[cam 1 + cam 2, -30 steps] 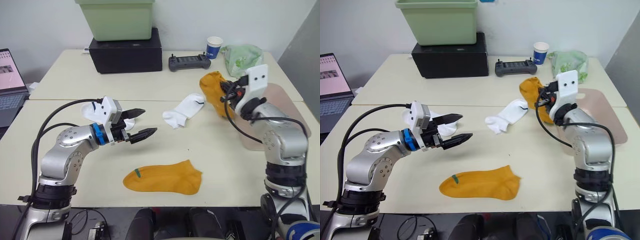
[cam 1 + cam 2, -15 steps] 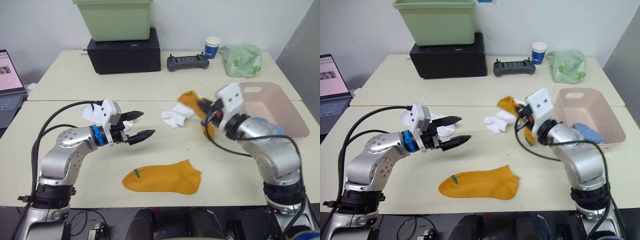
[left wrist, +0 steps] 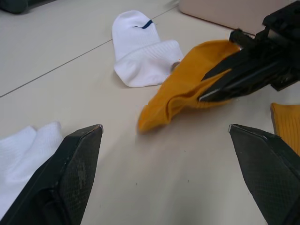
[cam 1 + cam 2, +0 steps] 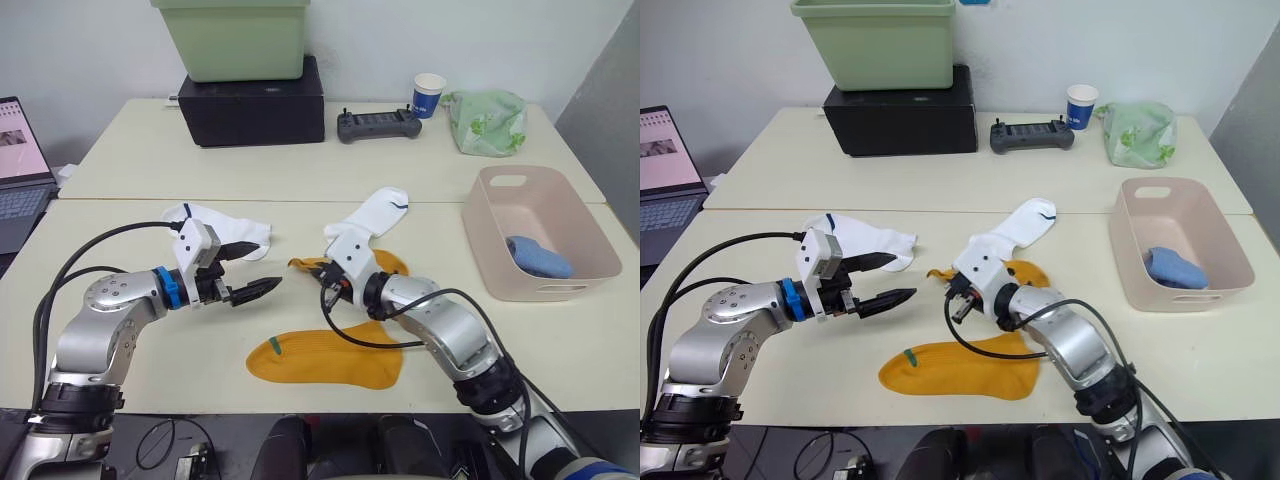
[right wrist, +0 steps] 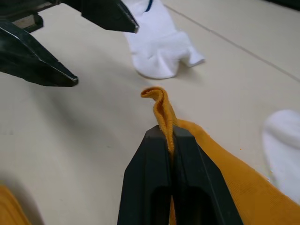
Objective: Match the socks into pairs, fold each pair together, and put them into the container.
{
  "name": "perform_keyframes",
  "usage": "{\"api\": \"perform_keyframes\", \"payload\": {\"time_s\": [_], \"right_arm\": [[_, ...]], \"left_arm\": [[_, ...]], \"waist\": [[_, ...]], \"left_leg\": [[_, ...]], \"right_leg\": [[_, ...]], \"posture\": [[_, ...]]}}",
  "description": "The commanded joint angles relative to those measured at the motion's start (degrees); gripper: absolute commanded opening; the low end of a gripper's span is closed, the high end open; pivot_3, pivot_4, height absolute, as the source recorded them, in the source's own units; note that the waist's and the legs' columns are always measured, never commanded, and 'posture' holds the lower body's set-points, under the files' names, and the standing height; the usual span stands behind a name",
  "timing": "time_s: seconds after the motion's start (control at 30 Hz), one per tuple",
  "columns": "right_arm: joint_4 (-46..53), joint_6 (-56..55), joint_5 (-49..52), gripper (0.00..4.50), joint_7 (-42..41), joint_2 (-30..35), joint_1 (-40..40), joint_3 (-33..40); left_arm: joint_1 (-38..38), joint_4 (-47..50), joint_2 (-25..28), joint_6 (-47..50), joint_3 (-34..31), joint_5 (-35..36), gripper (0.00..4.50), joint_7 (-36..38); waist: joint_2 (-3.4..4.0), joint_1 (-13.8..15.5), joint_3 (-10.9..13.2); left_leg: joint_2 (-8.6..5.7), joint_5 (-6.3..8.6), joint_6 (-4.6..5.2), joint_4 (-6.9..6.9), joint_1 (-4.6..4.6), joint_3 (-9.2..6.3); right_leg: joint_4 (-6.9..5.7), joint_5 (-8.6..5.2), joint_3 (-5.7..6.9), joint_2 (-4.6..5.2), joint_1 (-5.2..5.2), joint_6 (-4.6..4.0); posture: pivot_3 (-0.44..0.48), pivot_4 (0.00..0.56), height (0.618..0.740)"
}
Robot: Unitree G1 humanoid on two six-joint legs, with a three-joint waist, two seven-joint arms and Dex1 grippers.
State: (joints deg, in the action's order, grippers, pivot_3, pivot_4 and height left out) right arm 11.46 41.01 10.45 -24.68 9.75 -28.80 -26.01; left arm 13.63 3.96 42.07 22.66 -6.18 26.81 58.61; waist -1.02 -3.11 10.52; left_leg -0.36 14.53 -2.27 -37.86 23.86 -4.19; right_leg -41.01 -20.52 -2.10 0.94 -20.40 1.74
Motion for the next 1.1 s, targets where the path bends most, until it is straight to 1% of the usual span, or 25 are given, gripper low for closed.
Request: {"api": "perform_keyframes", "payload": {"time_s": [0.03, 0.1, 0.23, 0.37, 0.43, 0.53, 0.7, 0.77, 0.93, 1.0, 1.07, 1.1], "right_arm": [[3.2, 2.1, 2.6, 1.49, -2.0, -0.5, -1.4, 3.0], [6.1, 4.3, 4.2, 2.11, -2.7, 0.4, -1.3, 5.4], [14.2, 9.5, 8.0, 3.54, -3.5, 3.6, -0.2, 10.4], [21.2, 12.7, 7.7, 3.54, -2.4, 10.0, 3.7, 14.4], [22.3, 13.1, 5.7, 3.54, -0.7, 13.1, 6.2, 15.5], [21.4, 13.5, 3.3, 3.54, 3.0, 15.0, 10.7, 17.8], [18.8, 12.6, 2.3, 3.54, 5.7, 13.9, 15.7, 19.1], [17.3, 12.6, 2.3, 3.54, 6.9, 12.1, 16.1, 19.9], [13.0, 13.1, 3.1, 3.54, 8.2, 8.2, 15.8, 21.6], [13.0, 14.0, 4.5, 3.18, 7.1, 7.2, 15.7, 21.9], [14.0, 14.8, 5.4, 2.61, 6.0, 7.2, 15.7, 21.4], [14.6, 15.3, 5.7, 2.28, 5.8, 7.2, 16.0, 21.2]], "left_arm": [[-0.6, 1.9, 1.2, -1.3, -1.2, -0.1, 4.5, 0.8], [-0.8, 1.9, 1.3, -0.9, -1.2, -0.1, 4.5, 0.9], [-0.9, 1.9, 1.4, 1.7, -1.3, 0.9, 4.5, 0.4], [-1.3, 2.7, 1.9, 8.9, -1.5, 3.2, 4.5, -0.4], [-1.1, 3.2, 1.2, 13.1, -1.5, 4.8, 4.5, -2.0], [-0.7, 4.5, -0.9, 18.3, -0.7, 5.7, 4.5, -6.1], [0.0, 6.1, -5.1, 27.4, 1.0, 6.3, 4.5, -13.6], [0.8, 6.0, -7.6, 29.6, 1.6, 6.0, 4.5, -17.0], [2.8, 5.8, -12.9, 35.6, 3.1, 7.2, 4.5, -21.6], [4.3, 6.0, -16.8, 38.3, 3.7, 8.1, 4.13, -24.5], [4.8, 6.8, -18.7, 40.8, 3.5, 9.1, 3.59, -25.7], [4.6, 6.9, -18.6, 40.9, 3.8, 8.7, 3.3, -25.9]], "waist": [[0.0, 0.1, 0.0], [0.0, 0.2, 0.0], [0.0, 0.2, 0.0], [0.0, 0.3, 0.0], [0.0, 0.3, 0.0], [0.0, 0.3, 0.0], [-0.02, 0.3, 0.0], [-0.02, 0.3, 0.0], [0.02, 0.8, 0.0], [0.03, 1.4, -0.1], [0.01, 1.6, -0.1], [0.01, 1.6, -0.1]], "left_leg": [[0.0, 0.0, 0.0, 0.0, 0.0, 0.0], [0.0, 0.0, 0.0, -0.01, 0.0, -0.01], [0.0, 0.0, 0.0, 0.0, 0.0, -0.01], [0.0, 0.01, 0.01, 0.02, 0.01, -0.04], [-0.01, 0.01, 0.01, 0.01, 0.01, -0.03], [-0.02, 0.01, 0.01, 0.01, 0.0, -0.03], [-0.01, 0.01, 0.01, 0.01, -0.01, -0.03], [-0.02, 0.01, 0.01, 0.0, -0.01, -0.01], [-0.04, 0.0, 0.0, -0.02, -0.11, -0.02], [-0.08, 0.0, 0.0, -0.04, -0.12, 0.0], [-0.14, 0.0, 0.0, -0.08, -0.1, -0.01], [-0.13, 0.0, 0.0, -0.08, -0.09, 0.0]], "right_leg": [[0.0, 0.0, 0.0, 0.0, 0.0, 0.0], [0.0, 0.0, 0.01, 0.01, 0.01, 0.0], [0.0, 0.0, 0.01, 0.02, 0.01, 0.0], [0.02, 0.0, 0.04, 0.02, 0.02, 0.0], [0.02, 0.0, 0.03, 0.02, 0.03, 0.0], [0.01, 0.0, 0.03, 0.03, 0.05, 0.01], [-0.01, 0.0, 0.03, 0.02, 0.07, 0.01], [-0.01, 0.0, 0.0, 0.01, 0.07, 0.01], [-0.03, 0.0, 0.02, 0.02, 0.19, 0.01], [0.0, 0.0, 0.01, 0.06, 0.21, 0.01], [0.05, 0.0, 0.04, 0.11, 0.25, 0.02], [0.08, 0.0, 0.04, 0.12, 0.26, 0.02]], "posture": [[0.0, 0.15, 0.72], [0.0, 0.15, 0.72], [0.0, 0.15, 0.72], [0.0, 0.15, 0.72], [0.0, 0.15, 0.72], [0.0, 0.15, 0.72], [0.0, 0.15, 0.72], [0.0, 0.15, 0.72], [0.0, 0.15, 0.72], [0.0, 0.15, 0.72], [0.0, 0.15, 0.72], [0.0, 0.15, 0.72]]}}
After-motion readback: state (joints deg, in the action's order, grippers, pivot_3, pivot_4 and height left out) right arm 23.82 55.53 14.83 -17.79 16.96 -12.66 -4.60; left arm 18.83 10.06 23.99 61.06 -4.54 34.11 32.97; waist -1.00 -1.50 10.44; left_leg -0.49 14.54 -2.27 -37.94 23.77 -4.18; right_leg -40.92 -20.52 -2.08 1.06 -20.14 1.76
